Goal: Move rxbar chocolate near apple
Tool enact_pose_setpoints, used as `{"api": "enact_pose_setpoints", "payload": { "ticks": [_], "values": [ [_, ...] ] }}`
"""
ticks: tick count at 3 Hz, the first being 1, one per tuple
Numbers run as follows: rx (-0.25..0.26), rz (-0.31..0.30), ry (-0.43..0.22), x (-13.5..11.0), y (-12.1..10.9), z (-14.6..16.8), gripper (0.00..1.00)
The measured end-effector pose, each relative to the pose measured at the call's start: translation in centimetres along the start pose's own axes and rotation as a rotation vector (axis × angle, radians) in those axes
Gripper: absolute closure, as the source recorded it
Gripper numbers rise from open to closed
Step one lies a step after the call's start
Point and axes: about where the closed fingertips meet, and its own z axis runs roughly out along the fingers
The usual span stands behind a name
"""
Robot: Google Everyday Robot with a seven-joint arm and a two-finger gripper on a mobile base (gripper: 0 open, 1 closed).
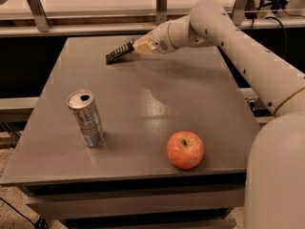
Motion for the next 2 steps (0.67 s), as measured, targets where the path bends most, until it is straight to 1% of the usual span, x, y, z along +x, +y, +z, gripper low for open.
{"api": "enact_pose_setpoints", "payload": {
  "ticks": [2],
  "values": [
    [-0.008, -0.081, 0.009, -5.0, 0.7, -2.6, 1.00]
  ]
}}
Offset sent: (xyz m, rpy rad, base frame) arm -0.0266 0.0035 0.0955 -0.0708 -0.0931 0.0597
